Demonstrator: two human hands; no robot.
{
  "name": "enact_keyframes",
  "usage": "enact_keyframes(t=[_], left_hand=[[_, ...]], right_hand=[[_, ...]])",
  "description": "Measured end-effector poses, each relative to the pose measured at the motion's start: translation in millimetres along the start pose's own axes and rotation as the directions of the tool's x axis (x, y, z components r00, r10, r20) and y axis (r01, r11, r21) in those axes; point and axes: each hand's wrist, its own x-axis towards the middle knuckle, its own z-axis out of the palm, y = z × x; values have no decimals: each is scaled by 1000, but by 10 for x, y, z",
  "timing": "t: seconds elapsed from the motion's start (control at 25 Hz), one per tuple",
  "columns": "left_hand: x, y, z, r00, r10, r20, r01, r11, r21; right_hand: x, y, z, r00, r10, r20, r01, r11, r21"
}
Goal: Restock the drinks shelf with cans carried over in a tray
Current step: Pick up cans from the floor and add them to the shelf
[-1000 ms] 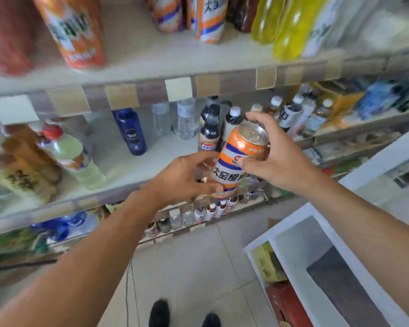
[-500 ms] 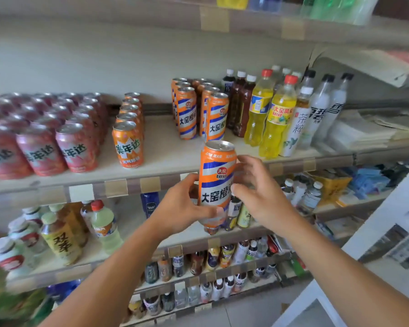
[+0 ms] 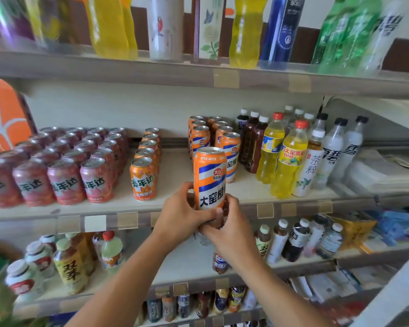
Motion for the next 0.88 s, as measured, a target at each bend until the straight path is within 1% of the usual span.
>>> enact_keyframes(t=[0.2,0.36,0.4,0.44,0.48,0.52,0.56,0.6,0.64,0.68,0.72,0.88], left_hand=[[355,50,-100,1000,18,18,-19,996,87],[702,-9,-189,998,17,63,-21,997,71],[760,-44,-205,998,26,50,-30,995,92],[800,-88,-218,999,40,6,-41,987,154],[839,-137,-227,996,68,-51,-53,963,265],[872,-178,-232,990,109,-91,-62,909,411],[895,-209,-226,985,143,-93,-67,826,560],[915,-234,-208,984,165,-69,-76,735,674],[939,-262,-175,986,165,-40,-82,665,742],[963,-291,-137,988,154,-21,-81,629,773],[995,-317,-102,990,139,-19,-72,620,782],[1109,-406,-21,991,107,-80,-10,651,759]], right_hand=[[432,-66,137,997,25,-78,-31,997,-67],[773,-30,236,986,2,-167,-30,985,-168],[847,-3,254,981,4,-194,-39,983,-178],[910,25,268,975,3,-220,-44,983,-180],[969,63,285,970,0,-244,-46,982,-182],[1030,107,307,965,0,-263,-50,981,-185],[1080,147,330,962,9,-272,-63,980,-190],[1133,176,351,962,21,-274,-77,978,-194],[1187,205,370,963,32,-269,-89,976,-201],[1242,235,389,965,41,-258,-98,972,-214],[1298,266,406,969,45,-242,-102,967,-231],[1489,420,471,981,50,-186,-99,960,-263]])
